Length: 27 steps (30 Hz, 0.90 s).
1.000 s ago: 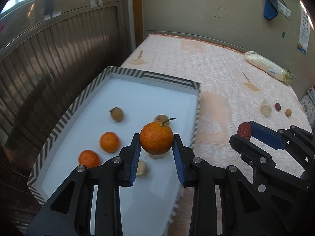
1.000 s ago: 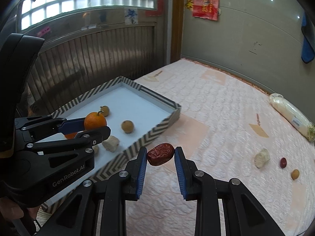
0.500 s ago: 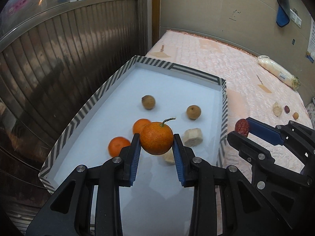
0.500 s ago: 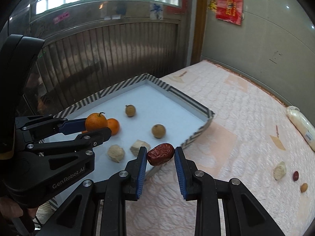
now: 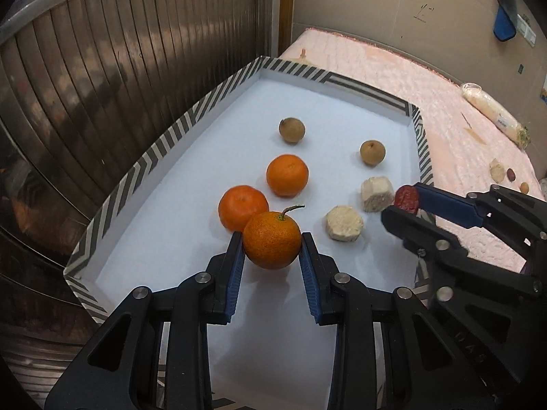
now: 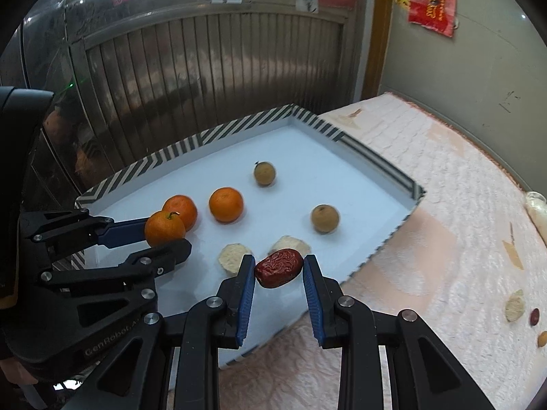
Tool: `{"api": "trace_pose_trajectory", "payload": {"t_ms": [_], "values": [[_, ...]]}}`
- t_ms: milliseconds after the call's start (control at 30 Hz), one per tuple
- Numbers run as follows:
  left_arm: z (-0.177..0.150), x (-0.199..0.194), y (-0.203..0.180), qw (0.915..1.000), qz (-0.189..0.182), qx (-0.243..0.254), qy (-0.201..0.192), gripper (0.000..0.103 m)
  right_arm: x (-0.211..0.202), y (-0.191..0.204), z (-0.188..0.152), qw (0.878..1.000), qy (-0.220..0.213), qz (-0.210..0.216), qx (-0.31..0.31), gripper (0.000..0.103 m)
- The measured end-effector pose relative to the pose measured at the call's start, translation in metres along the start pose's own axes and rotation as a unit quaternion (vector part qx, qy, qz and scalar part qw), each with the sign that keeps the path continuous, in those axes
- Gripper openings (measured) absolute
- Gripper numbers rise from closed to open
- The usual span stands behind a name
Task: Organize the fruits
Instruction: 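Open both tools to drop the orange and red date into the tray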
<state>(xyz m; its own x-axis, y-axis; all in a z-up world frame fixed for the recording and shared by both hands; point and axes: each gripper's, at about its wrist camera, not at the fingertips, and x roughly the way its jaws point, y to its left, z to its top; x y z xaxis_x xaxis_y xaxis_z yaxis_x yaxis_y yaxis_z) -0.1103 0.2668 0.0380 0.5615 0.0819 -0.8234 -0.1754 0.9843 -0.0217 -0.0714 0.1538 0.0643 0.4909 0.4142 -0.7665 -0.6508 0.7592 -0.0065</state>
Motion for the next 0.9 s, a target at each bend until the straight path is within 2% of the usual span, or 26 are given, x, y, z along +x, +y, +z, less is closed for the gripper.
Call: {"api": "trace_pose_trajectory", "payload": {"t_ms": [367,567,667,733,900], "values": [[-0.002,0.011,0.004,0.9998,-0.002,-0.008,0.019,0.032,0.014,0.005,-0.004,1.0,0.021,0.01,-0.005,0.028],[-0.001,0.013,0.006,0.9996,-0.008,-0.017,0.02,0.033,0.014,0.003,-0.006,1.0,0.012,0.021,0.002,0.028],[0.0,0.012,0.007,0.9996,0.004,-0.02,0.018,0.045,0.012,0.003,-0.007,1.0,0.01,0.019,-0.001,0.029],[0.0,0.011,0.01,0.9995,0.007,-0.026,0.013,0.061,0.01,0.001,-0.007,1.0,0.006,0.02,0.001,0.03],[0.003,0.003,0.011,0.9995,0.013,-0.029,0.001,0.063,0.003,-0.006,-0.008,0.999,-0.004,0.028,0.019,0.033]]}}
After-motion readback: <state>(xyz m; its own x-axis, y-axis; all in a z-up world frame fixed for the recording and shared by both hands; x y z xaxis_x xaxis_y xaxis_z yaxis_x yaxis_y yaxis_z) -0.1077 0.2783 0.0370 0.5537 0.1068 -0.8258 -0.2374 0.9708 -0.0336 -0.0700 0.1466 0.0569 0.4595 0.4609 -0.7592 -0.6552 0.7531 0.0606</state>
